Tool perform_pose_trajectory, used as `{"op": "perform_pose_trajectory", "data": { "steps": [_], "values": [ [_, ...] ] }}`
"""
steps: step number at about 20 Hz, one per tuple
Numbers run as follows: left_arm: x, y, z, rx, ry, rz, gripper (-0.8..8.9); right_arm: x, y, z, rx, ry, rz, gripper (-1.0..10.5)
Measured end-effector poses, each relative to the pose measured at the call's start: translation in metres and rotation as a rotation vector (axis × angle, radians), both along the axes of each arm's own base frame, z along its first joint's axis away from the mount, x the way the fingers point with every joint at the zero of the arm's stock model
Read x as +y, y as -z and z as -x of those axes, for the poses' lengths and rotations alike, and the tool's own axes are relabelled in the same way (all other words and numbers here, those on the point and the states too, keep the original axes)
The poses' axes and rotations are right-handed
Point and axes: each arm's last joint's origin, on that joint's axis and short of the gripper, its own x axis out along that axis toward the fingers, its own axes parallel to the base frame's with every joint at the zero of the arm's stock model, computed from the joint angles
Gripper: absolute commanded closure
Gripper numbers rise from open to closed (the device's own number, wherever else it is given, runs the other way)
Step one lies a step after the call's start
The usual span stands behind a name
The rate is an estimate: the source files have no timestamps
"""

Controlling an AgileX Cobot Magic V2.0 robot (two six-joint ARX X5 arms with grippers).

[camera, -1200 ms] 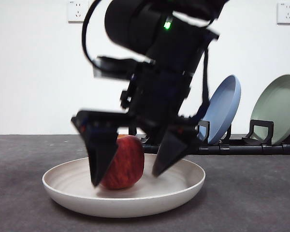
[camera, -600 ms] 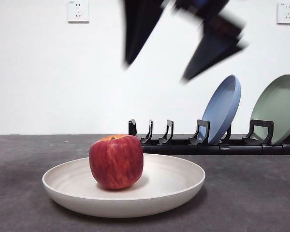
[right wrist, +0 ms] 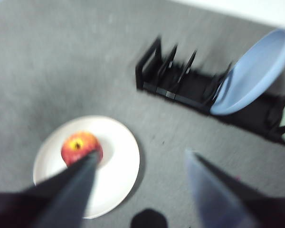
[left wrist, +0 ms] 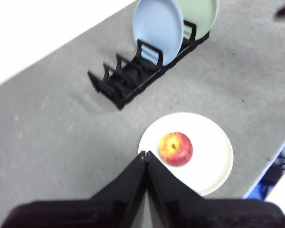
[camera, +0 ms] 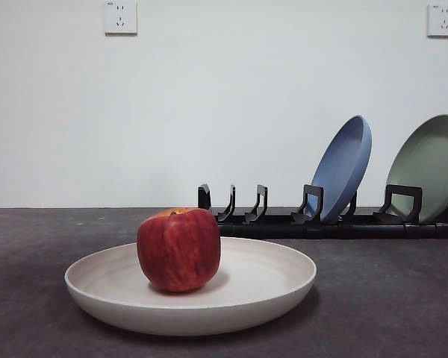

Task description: Take the yellow plate from the plate rack,put the plate on the table,take the apple from the table,put the apple in the plate

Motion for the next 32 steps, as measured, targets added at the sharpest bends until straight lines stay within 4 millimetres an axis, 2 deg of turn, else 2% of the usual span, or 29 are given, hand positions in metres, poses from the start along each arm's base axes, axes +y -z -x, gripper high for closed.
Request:
{"op": "perform_pose_trajectory", "data": {
  "steps": [6,13,17,19,21,24,26,28,31,32],
  "values": [
    [-0.029,0.008,-0.012,0.021,0.022,-0.122,8.17,-0.015,-0.016,0.011,-0.002,0.000,-0.002,9.6],
    [-0.072,0.027,-0.031,0.077,0.035,-0.282,8.17,-0.024,-0.003,0.018,0.109,0.000,0.149,9.6],
    [-0.066,0.028,-0.043,0.074,-0.013,-0.322,8.16,-0.031,0.006,0.023,0.192,0.001,0.260,9.6],
    [-0.056,0.026,-0.058,0.054,-0.098,-0.242,8.16,-0.032,0.006,0.023,0.196,0.000,0.265,9.6],
    [-0.041,0.034,-0.076,0.031,-0.120,-0.127,8.16,-0.032,0.006,0.023,0.195,0.000,0.265,9.6],
    [-0.008,0.075,-0.095,-0.075,-0.043,0.070,8.16,-0.031,0.006,0.023,0.196,0.001,0.266,9.6],
    [0.017,0.110,-0.099,-0.214,-0.107,0.169,8.16,-0.031,0.006,0.023,0.196,0.001,0.266,9.6],
    [0.040,0.151,-0.094,-0.318,-0.255,0.207,8.16,-0.031,0.006,0.023,0.196,0.001,0.266,9.6],
    [0.063,0.216,-0.074,-0.322,-0.425,0.247,8.16,-0.031,0.006,0.023,0.196,0.000,0.266,9.6],
    [0.066,0.228,-0.069,-0.324,-0.464,0.257,8.16,-0.031,0.006,0.023,0.196,0.000,0.266,9.6]
  ]
}}
